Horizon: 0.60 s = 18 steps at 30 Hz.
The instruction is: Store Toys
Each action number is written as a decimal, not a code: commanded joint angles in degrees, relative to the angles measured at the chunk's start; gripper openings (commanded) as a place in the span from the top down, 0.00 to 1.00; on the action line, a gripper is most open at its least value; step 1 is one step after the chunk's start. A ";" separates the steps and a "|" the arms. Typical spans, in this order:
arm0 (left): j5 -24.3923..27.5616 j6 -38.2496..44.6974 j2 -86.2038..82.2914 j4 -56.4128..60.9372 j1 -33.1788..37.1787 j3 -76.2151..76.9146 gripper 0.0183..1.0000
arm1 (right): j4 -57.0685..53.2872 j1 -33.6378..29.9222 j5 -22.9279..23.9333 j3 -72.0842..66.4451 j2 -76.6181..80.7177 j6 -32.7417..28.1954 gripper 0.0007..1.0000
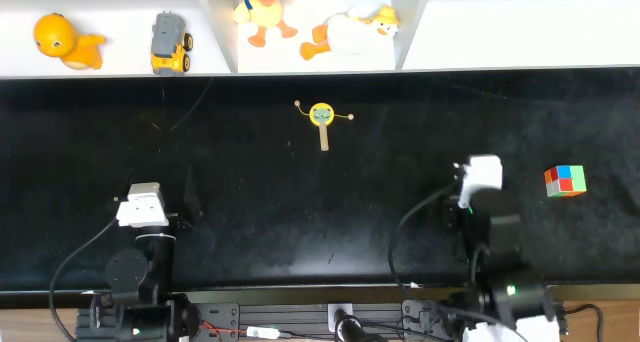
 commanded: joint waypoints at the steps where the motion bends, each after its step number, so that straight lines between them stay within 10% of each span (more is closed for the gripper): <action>1: -0.44 -0.79 -0.66 -0.28 -0.20 -0.02 0.00 | -6.25 9.60 0.28 11.19 12.68 20.02 0.00; 8: -0.44 -0.79 -0.66 -0.28 -0.20 -0.02 0.00 | -3.78 20.04 1.79 19.21 32.02 37.94 0.00; 18: -0.44 -0.79 -0.66 -0.28 -0.20 -0.02 0.00 | 1.11 28.79 3.76 36.63 58.80 42.53 0.00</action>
